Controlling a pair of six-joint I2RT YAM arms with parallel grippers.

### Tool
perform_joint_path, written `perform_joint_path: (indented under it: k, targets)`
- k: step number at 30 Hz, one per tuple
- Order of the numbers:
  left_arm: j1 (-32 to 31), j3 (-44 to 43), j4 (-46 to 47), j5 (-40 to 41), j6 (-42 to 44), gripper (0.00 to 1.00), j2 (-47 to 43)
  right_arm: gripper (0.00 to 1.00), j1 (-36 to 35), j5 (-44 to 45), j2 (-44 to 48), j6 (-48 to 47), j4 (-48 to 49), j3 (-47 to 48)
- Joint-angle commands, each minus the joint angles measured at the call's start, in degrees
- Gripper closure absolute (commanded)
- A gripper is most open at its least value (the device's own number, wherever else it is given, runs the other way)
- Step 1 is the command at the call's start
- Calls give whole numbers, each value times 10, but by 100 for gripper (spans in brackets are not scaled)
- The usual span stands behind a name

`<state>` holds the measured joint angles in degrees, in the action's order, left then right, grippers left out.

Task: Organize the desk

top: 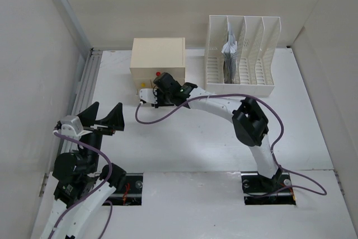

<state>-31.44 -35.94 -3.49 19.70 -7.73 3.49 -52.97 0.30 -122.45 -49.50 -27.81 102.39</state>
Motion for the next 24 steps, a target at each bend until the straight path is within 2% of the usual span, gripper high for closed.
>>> perform_joint_path:
  k: [1, 16, 24]
  targets:
    - [-3, 5, 21, 1, 4, 5, -13, 84, -4, 52, 29, 18, 64, 19]
    - [-3, 5, 21, 1, 4, 5, -13, 84, -4, 115, -1, 30, 86, 50]
    - [-3, 5, 21, 1, 4, 5, -13, 72, -4, 115, -11, 35, 80, 61]
